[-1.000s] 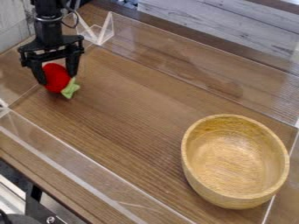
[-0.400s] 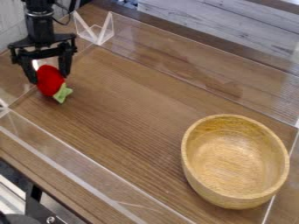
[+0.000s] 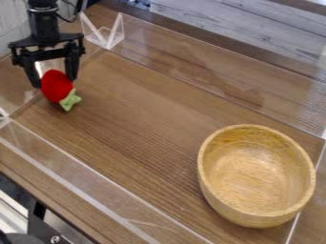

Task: Move the red object to the left side of the table

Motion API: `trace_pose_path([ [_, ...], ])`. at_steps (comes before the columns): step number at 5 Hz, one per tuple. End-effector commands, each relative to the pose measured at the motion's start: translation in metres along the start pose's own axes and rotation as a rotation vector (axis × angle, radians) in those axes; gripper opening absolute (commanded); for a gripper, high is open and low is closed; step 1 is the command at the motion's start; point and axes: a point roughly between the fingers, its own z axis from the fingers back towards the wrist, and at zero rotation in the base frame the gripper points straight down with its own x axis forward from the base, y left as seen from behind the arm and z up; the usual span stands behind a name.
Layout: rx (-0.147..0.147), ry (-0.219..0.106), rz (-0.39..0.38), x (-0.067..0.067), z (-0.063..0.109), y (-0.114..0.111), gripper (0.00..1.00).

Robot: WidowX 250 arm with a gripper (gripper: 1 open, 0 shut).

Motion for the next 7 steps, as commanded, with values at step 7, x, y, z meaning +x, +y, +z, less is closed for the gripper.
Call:
trace_pose_path([
  [7, -0.015, 0.093, -0.021, -0.017, 0.03, -0.003, 1.0],
])
